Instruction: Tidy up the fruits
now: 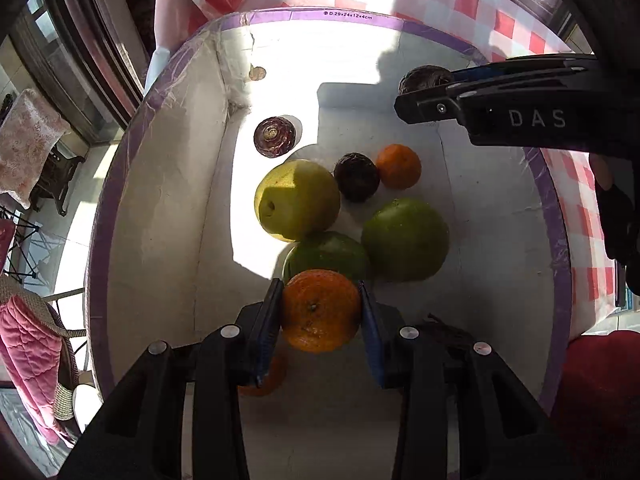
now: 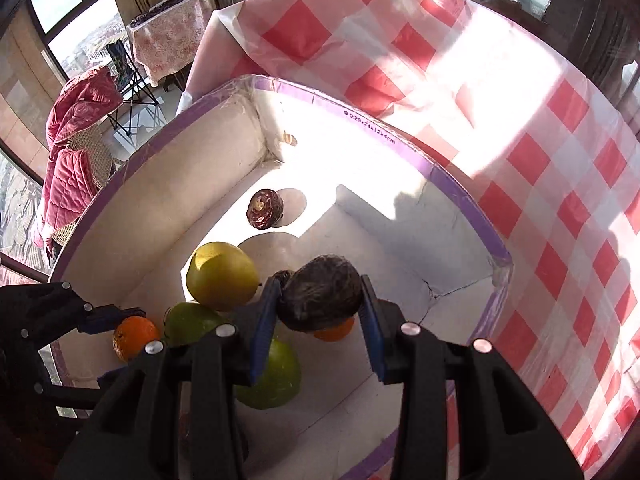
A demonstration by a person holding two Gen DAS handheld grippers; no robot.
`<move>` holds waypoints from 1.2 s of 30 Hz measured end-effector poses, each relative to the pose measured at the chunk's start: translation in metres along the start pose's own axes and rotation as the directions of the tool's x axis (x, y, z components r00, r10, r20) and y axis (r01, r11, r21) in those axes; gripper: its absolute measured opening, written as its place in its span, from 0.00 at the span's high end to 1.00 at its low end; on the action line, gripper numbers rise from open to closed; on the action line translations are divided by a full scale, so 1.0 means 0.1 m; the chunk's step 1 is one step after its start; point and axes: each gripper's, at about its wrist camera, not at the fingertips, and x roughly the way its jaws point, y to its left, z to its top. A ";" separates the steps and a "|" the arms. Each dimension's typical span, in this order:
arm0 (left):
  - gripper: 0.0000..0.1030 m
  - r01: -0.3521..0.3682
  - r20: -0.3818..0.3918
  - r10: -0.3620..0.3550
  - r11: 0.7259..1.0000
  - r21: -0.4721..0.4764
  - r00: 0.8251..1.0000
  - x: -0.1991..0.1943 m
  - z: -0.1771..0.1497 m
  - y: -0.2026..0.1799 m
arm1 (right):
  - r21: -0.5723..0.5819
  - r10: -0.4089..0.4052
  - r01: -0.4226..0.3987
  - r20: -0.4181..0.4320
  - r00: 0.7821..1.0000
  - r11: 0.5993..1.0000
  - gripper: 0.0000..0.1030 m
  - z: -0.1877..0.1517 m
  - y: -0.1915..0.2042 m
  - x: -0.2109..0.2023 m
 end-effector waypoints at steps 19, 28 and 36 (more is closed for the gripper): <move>0.59 -0.088 -0.184 0.089 0.996 0.015 0.979 0.40 -0.13 -0.06 | -0.062 -0.100 0.086 -0.304 0.947 0.994 0.53 0.28 0.23 0.95; 0.14 -0.069 -0.025 0.069 0.997 0.018 0.997 0.05 -0.04 -0.06 | 0.048 -0.019 0.027 -0.164 0.986 0.998 0.22 0.15 0.16 0.49; 0.14 -0.043 0.207 0.054 0.998 -0.056 0.977 -0.33 0.00 0.06 | 0.062 0.161 -0.165 0.061 0.985 0.984 0.11 -0.15 0.13 -0.19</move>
